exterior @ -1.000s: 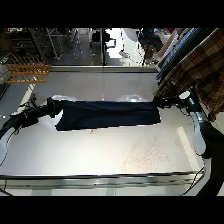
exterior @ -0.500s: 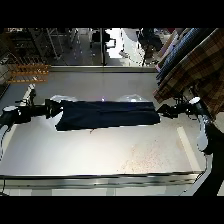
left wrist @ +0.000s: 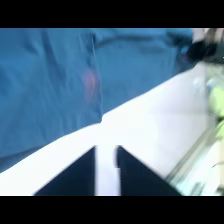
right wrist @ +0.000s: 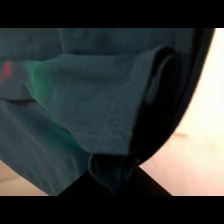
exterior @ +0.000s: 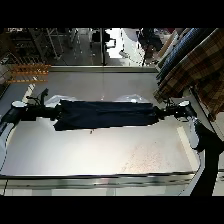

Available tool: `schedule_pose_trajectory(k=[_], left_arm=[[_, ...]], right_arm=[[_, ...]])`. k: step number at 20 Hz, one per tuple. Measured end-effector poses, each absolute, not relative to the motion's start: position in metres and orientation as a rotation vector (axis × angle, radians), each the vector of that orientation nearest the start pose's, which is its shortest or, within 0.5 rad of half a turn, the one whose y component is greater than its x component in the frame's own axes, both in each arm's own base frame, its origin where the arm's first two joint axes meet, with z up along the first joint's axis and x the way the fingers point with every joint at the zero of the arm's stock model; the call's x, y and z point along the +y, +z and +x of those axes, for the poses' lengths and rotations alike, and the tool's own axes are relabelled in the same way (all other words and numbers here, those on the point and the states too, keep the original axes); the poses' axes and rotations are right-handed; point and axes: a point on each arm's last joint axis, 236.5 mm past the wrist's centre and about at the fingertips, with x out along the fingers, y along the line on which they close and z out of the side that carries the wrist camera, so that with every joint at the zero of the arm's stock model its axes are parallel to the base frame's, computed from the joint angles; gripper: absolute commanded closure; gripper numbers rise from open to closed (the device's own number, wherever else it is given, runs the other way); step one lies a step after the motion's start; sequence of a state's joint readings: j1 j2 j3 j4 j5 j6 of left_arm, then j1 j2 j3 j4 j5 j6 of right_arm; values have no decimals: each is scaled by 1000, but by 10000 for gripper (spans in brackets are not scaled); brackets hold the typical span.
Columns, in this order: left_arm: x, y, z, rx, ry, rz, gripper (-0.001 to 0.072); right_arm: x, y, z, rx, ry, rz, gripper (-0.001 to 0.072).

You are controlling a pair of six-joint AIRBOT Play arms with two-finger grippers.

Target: Fold the clothes and pants, and hang the long-sleeved shirts on hangers.

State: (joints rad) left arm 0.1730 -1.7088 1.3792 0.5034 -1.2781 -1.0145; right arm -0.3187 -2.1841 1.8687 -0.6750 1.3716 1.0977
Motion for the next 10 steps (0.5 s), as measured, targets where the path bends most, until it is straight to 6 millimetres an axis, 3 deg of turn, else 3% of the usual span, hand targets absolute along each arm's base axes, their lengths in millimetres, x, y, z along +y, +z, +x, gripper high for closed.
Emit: schedule_pose_trajectory(k=[3, 5, 7, 8, 10], left_arm=[[-147, -1, 450, 1206, -749, -601, 693], [-166, -12, 442, 1251, -743, -541, 693], [-188, -23, 441, 1272, -720, -504, 694], [-199, -31, 443, 1277, -701, -491, 694], [-216, -45, 448, 1274, -666, -487, 693]], right_arm=[[-7, -73, 507, 1344, 520, 505, 694], [-52, -57, 474, 1470, 358, 305, 694], [-90, -20, 460, 1474, 196, 182, 694], [-97, 0, 455, 1455, 152, 151, 694], [-90, 44, 455, 1376, 122, 113, 694]])
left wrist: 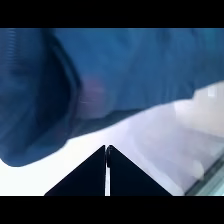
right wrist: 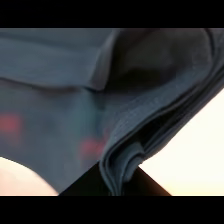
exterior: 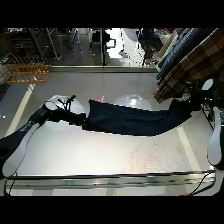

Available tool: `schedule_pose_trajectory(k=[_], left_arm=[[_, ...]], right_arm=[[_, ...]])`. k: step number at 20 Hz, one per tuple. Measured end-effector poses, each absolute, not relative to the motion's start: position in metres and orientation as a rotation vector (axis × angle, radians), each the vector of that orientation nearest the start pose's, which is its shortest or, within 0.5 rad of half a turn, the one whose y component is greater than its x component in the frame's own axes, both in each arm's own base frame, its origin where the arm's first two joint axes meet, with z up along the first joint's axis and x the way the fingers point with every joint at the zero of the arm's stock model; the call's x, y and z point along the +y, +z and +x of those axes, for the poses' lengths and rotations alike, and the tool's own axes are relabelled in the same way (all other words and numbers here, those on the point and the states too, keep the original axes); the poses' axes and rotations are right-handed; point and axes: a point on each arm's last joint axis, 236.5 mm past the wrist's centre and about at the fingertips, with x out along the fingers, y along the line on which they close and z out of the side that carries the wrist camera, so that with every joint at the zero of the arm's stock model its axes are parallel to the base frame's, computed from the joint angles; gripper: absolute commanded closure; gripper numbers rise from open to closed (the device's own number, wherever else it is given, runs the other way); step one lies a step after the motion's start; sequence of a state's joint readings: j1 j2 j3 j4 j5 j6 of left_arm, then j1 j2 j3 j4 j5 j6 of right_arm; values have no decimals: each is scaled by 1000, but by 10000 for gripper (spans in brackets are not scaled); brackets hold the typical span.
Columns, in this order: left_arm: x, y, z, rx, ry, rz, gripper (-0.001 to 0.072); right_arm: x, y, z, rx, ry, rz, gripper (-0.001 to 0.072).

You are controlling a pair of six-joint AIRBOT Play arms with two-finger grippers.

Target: Fold the clothes and pants, and hang the long-sleeved shirts on hangers.

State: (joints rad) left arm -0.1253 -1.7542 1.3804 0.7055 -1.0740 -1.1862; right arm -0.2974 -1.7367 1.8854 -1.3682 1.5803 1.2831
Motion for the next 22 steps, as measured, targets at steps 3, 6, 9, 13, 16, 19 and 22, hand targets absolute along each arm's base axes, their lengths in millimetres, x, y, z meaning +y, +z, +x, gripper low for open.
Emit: schedule_pose_trajectory(k=[3, 6, 9, 13, 16, 19, 22], left_arm=[[-234, -62, 448, 1292, -654, -480, 694], [-220, -53, 454, 1279, -632, -476, 694], [-172, -24, 457, 1259, -584, -462, 694], [-115, 14, 443, 1256, -537, -446, 693], [-106, 24, 432, 1270, -540, -435, 693], [-117, 18, 431, 1283, -556, -409, 692], [-144, 3, 441, 1267, -571, -381, 692]], right_arm=[[-24, 87, 466, 1265, 195, 110, 694], [75, 91, 479, 1213, 295, 116, 694], [202, 62, 489, 1164, 417, 122, 693], [341, 16, 502, 1046, 528, 195, 141], [355, 7, 505, 1061, 535, 202, 141], [293, 29, 519, 1085, 484, 159, 139], [199, 39, 517, 1182, 419, 198, 133]])
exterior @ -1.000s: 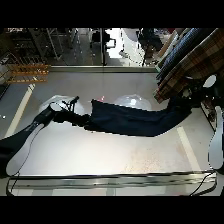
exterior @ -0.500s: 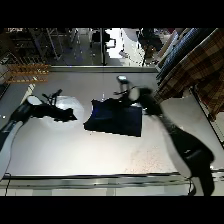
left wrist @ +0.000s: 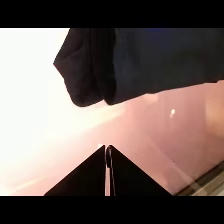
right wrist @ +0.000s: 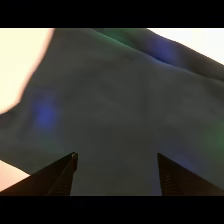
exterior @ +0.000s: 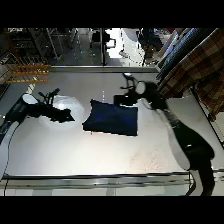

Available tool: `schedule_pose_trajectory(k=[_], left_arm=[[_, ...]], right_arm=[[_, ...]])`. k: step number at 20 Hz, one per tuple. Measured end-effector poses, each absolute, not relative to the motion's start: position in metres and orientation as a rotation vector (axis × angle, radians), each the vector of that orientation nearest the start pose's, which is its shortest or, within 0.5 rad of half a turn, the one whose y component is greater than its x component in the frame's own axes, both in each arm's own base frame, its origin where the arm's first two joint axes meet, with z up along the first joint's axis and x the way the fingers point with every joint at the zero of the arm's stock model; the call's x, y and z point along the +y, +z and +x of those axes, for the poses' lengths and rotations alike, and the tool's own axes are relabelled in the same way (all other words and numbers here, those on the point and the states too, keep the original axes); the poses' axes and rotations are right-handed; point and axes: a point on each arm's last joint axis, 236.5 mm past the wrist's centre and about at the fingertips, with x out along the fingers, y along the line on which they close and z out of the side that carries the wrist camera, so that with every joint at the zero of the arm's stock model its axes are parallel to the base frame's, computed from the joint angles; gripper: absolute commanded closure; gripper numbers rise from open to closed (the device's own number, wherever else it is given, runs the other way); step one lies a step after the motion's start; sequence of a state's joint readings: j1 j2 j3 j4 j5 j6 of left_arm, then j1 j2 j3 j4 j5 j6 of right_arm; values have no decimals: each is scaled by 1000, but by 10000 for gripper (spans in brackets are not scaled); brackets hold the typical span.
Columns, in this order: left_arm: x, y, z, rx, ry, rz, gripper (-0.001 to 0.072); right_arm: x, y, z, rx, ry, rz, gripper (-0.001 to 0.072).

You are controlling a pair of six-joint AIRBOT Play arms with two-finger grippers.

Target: Fold the clothes and pants, and hang the long-sleeved shirts on hangers.

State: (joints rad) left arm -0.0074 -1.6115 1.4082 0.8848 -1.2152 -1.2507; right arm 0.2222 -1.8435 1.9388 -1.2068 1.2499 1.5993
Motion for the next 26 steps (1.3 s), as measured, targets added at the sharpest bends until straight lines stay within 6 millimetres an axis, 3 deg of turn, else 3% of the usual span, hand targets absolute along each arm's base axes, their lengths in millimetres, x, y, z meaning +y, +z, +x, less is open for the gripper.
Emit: schedule_pose_trajectory(k=[3, 6, 9, 11, 14, 15, 16, 17, 18, 19, 22, 26], left_arm=[[-169, -16, 447, 1265, -584, -358, 692], [-184, -26, 447, 1272, -598, -351, 692], [-194, -26, 442, 1288, -623, -368, 692], [-201, -26, 428, 1335, -662, -375, 692], [-215, -25, 403, 1416, -730, -364, 692], [-219, -24, 396, 1435, -749, -358, 692], [-225, -23, 390, 1448, -767, -349, 693], [-232, -22, 383, 1466, -792, -342, 693], [-239, -21, 376, 1480, -815, -338, 692], [-246, -19, 370, 1492, -835, -333, 692], [-265, -9, 347, 1525, -907, -302, 692], [-275, 19, 317, 1541, -998, -241, 693]], right_arm=[[120, 15, 493, 1331, 396, 356, 63], [84, -18, 475, 1379, 461, 565, 20], [83, -40, 480, 1315, 590, 708, 20], [87, -54, 487, 1282, 652, 747, 20], [108, -68, 497, 1272, 754, 753, 23], [118, -70, 499, 1277, 793, 743, 47], [128, -72, 501, 1287, 834, 727, 149], [135, -73, 503, 1293, 864, 708, 283], [139, -73, 506, 1294, 885, 683, 557], [141, -71, 510, 1291, 898, 659, 674], [129, -49, 521, 1266, 896, 610, 693], [76, 15, 526, 1184, 784, 605, 693]])
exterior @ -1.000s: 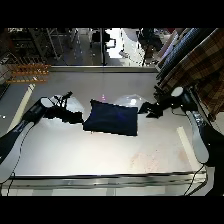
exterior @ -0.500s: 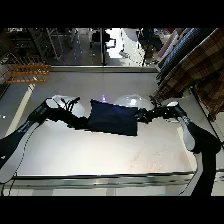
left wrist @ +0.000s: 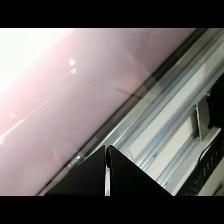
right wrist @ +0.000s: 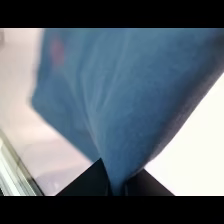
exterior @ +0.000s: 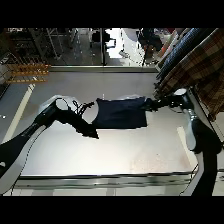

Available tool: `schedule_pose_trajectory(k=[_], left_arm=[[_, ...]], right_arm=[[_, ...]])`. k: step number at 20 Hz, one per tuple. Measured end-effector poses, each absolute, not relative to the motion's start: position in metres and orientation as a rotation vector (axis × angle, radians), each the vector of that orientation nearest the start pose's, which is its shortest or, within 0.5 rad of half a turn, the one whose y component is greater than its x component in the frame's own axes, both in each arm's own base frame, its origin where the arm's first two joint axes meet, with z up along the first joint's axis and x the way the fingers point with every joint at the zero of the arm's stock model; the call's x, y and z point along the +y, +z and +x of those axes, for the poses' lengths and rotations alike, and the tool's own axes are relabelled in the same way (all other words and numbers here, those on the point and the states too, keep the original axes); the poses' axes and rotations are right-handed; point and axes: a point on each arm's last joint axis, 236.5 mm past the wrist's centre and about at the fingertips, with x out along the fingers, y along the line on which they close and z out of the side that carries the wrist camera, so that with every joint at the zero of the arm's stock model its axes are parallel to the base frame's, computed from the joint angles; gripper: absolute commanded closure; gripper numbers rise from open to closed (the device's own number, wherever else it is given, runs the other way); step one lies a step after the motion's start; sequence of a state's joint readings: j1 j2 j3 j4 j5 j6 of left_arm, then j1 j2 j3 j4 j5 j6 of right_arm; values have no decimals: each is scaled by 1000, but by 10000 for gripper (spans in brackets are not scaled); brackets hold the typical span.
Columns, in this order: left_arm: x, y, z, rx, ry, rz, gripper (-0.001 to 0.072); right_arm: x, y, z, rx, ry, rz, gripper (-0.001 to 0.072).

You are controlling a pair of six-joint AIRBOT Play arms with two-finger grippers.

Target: Fold the clothes and pants, and hang the long-sleeved shirts on hangers.

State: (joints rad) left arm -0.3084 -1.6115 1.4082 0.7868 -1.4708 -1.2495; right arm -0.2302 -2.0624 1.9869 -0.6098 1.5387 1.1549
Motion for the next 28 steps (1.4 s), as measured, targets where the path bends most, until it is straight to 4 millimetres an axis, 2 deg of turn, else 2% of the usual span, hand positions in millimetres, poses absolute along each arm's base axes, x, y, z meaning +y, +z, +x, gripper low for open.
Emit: schedule_pose_trajectory(k=[3, 4, 6, 7, 9, 10, 11, 13, 15, 18, 19, 20, 21, 22, 24, 26, 28], left_arm=[[-270, 48, 300, 1508, -1033, -162, 692], [-265, 57, 296, 1490, -1031, -130, 693], [-254, 72, 290, 1452, -1016, -62, 692], [-249, 80, 287, 1430, -1007, -32, 693], [-241, 92, 284, 1394, -988, 12, 693], [-238, 96, 282, 1380, -981, 24, 693], [-236, 100, 281, 1373, -976, 37, 693], [-233, 104, 280, 1357, -968, 51, 693], [-231, 105, 280, 1350, -963, 58, 693], [-230, 107, 279, 1345, -960, 63, 693], [-230, 107, 280, 1345, -958, 65, 693], [-230, 107, 279, 1344, -958, 65, 693], [-230, 107, 279, 1344, -958, 65, 692], [-229, 107, 280, 1344, -956, 67, 693], [-224, 105, 281, 1347, -938, 81, 693], [-208, 97, 285, 1370, -885, 121, 692], [-179, 88, 296, 1395, -781, 163, 692]], right_arm=[[16, 71, 515, 1087, 648, 643, 693], [-9, 87, 508, 1046, 582, 661, 693], [-62, 110, 487, 976, 434, 704, 693], [-89, 116, 474, 944, 351, 726, 693], [-144, 114, 437, 898, 166, 788, 694], [-172, 105, 414, 883, 69, 825, 694], [-196, 91, 388, 882, -30, 869, 694], [-231, 57, 337, 895, -192, 955, 694], [-250, 18, 286, 924, -331, 1057, 694], [-247, -29, 231, 991, -455, 1168, 691], [-243, -41, 216, 1015, -497, 1202, 665], [-238, -50, 205, 1038, -525, 1227, 510], [-235, -56, 196, 1061, -544, 1240, 440], [-234, -58, 190, 1073, -561, 1245, 411], [-238, -51, 180, 1107, -580, 1225, 414], [-250, -30, 174, 1129, -599, 1190, 425], [-261, 3, 182, 1105, -604, 1174, 420]])
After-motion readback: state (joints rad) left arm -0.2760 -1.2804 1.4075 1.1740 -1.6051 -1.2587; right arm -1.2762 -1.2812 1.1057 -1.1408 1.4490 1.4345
